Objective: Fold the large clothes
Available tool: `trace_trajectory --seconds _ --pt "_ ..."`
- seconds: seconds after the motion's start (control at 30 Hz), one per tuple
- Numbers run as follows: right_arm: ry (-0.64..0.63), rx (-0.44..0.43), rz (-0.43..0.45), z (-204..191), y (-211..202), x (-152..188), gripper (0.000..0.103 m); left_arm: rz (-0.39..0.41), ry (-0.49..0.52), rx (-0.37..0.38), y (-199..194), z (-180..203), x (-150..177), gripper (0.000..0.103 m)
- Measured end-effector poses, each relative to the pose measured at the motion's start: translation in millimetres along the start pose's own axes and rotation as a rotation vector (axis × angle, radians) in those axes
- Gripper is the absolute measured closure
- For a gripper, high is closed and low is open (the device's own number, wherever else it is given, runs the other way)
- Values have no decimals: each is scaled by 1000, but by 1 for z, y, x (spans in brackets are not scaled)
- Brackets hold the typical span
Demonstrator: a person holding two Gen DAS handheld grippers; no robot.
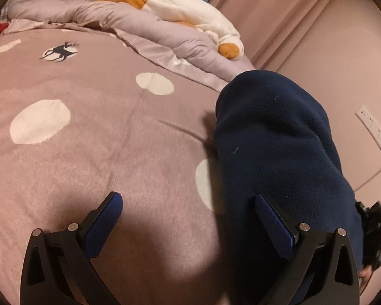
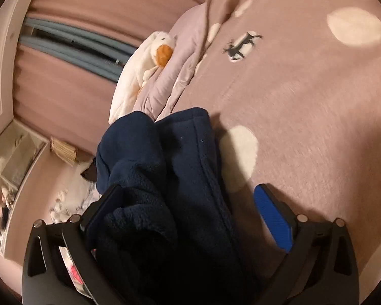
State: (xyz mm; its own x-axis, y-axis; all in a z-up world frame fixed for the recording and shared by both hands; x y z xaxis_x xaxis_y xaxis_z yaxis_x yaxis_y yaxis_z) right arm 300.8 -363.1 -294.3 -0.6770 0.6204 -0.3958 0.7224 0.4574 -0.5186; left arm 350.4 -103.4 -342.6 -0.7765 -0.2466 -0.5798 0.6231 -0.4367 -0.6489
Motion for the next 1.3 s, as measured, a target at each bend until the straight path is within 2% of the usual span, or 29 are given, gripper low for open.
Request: trace_trajectory --seconds 0.07,0.13,0.2,0.27,0.37,0.43,0.47,0.53,0.6,0.63,0.67,0.73,0.8,0.9,1.0,1.17,1.23,1.3 --pt "-50 38 -19 -5 -2 -1 0 4 8 -9 -1 2 0 1" --pt "-30 11 -45 -5 -7 0 0 -5 5 4 -2 2 0 1" --pt "27 -28 -63 -4 -12 1 0 -41 -24 46 -5 -1 -1 1" --pt "40 -14 -61 -6 -17 4 0 -56 -91 103 -7 -6 -5 1" --pt "-38 31 -64 -18 -30 13 0 -59 -123 155 -11 -3 -5 1" --pt "-98 5 -88 -29 -37 23 0 -104 -95 184 -9 9 1 1" --pt "-119 -17 -111 -33 -40 29 0 -96 -98 181 -11 10 2 1" --pt "-145 -13 -155 -26 -42 40 0 -94 -126 199 -12 10 3 1" --pt "-140 19 -196 -12 -34 48 0 -140 -153 253 -12 9 8 1" --pt "-101 -37 -199 -8 -31 49 0 -163 -137 270 -12 10 10 1" --pt "-32 -126 -214 -2 -25 50 0 -179 -121 275 -13 9 10 1" --pt "35 -194 -239 7 -16 52 0 -203 -98 277 -13 9 13 1" --pt "13 -189 -236 4 -17 53 0 -213 -90 267 -15 9 14 1" --pt "-17 -186 -256 2 -17 57 0 -254 -74 197 -19 5 17 1" --pt "-9 -172 -254 4 -20 58 1 -312 -84 182 -23 -1 21 1" --pt "-89 -46 -201 -1 -32 53 0 -289 -88 156 -30 -5 25 1" --pt "-95 -31 -188 0 -35 50 0 -272 -133 155 -34 -9 23 1" --pt "-92 -58 -191 2 -31 49 0 -281 -185 198 -36 -14 23 1"
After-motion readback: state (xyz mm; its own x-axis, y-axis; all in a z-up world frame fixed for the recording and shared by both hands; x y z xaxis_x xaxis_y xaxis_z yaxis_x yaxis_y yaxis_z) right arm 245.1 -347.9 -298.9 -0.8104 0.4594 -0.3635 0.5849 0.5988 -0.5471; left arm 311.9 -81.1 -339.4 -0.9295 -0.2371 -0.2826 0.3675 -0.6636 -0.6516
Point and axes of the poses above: each gripper's, at about its wrist camera, not at the fingertips, and y roughly the way its jaws point, z to its right, x to its underside, the point moved 9 cm from there along y, roughly the way its jaws point, and after that the axes turned 3 degrees about -z, right-handed, at the moved point
